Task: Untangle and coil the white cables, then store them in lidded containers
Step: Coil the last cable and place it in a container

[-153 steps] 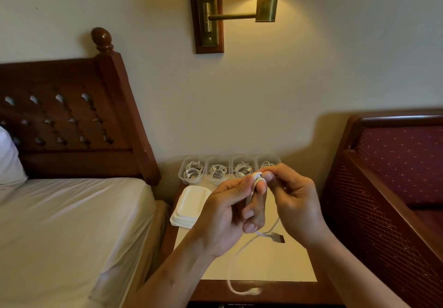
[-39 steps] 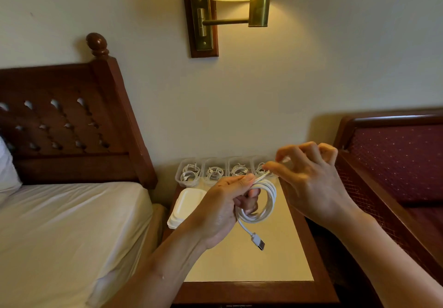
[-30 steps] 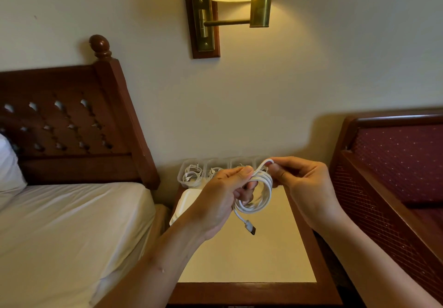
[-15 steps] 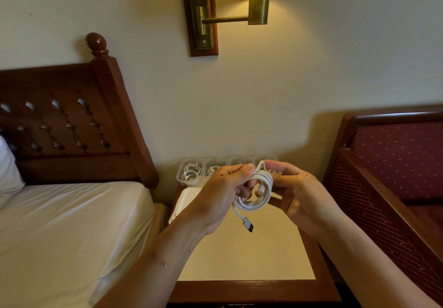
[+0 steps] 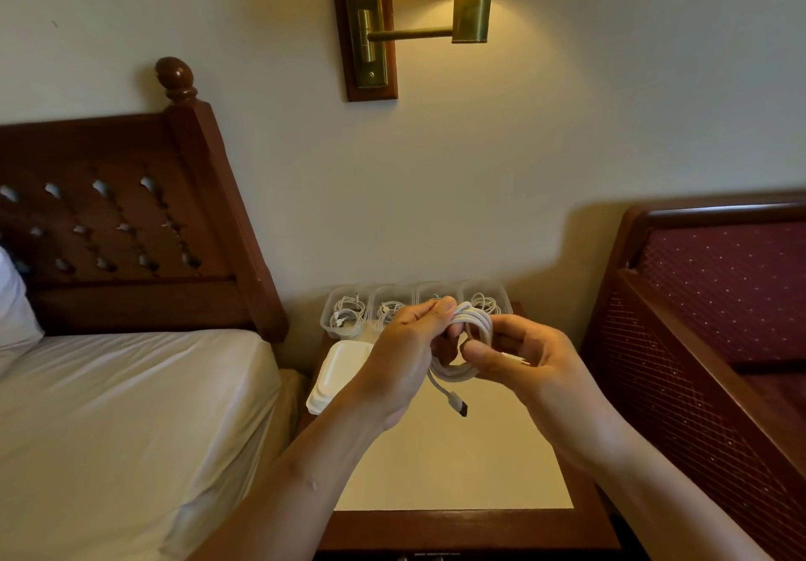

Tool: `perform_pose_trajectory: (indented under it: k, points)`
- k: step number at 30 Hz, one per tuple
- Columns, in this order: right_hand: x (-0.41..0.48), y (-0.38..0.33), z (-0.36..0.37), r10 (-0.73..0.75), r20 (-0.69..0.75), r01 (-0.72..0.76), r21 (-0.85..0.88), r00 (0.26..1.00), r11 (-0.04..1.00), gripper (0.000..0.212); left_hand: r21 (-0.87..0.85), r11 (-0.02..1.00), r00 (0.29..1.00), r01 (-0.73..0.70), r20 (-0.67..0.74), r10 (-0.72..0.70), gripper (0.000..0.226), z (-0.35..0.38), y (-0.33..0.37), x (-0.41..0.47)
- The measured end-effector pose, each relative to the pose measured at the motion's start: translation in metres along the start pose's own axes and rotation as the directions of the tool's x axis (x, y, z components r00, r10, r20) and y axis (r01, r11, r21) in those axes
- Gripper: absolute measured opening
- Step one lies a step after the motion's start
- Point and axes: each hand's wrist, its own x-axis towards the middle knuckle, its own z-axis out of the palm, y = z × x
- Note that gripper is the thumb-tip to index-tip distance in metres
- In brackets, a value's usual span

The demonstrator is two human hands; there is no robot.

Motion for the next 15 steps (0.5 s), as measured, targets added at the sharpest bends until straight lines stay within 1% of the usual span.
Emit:
perform_pose_trajectory:
  k: [2, 3, 4, 6, 8, 10, 12, 13, 15]
  points:
    - [-0.001, 0.002, 0.003, -0.078, -0.085, 0.064, -0.149, 0.993, 0.987, 0.026, 0.007, 1.000, 1.000, -0.001, 0.015, 0.001, 0.042, 0.000, 0.001, 0.000]
    - [-0.001, 0.002, 0.004, -0.118, -0.097, 0.099, -0.182, 0.988, 0.978, 0.028, 0.005, 1.000, 1.000, 0.000, 0.022, 0.000, 0.043, 0.000, 0.002, -0.001]
    - [-0.002, 0.003, 0.005, -0.164, -0.104, 0.138, -0.223, 0.981, 0.965, 0.032, 0.004, 1.000, 1.000, 0.000, 0.025, -0.001, 0.044, 0.000, 0.002, -0.001]
    - [-0.004, 0.006, 0.006, -0.284, -0.143, 0.214, -0.373, 0.948, 0.903, 0.042, 0.011, 1.000, 1.000, -0.005, 0.019, 0.005, 0.045, 0.000, 0.002, -0.001]
    - [-0.004, 0.011, 0.007, -0.416, -0.217, 0.263, -0.506, 0.883, 0.822, 0.041, 0.017, 1.000, 1.000, -0.021, 0.007, 0.021, 0.043, -0.001, 0.002, 0.000]
    - [-0.004, 0.013, 0.006, -0.549, -0.264, 0.317, -0.590, 0.793, 0.742, 0.030, 0.027, 0.999, 0.999, -0.037, -0.017, 0.037, 0.042, -0.003, 0.003, 0.001]
    - [-0.002, 0.015, 0.003, -0.676, -0.221, 0.379, -0.687, 0.703, 0.620, 0.020, 0.051, 0.998, 0.997, -0.045, -0.055, 0.048, 0.041, -0.003, 0.005, 0.002]
    - [-0.002, 0.016, 0.001, -0.728, -0.162, 0.414, -0.731, 0.666, 0.542, 0.015, 0.076, 0.996, 0.996, -0.048, -0.070, 0.053, 0.041, -0.002, 0.004, 0.003]
    - [0.001, 0.016, -0.001, -0.786, 0.016, 0.525, -0.752, 0.619, 0.398, 0.010, 0.125, 0.991, 0.995, -0.051, -0.075, 0.061, 0.043, 0.001, 0.002, 0.004]
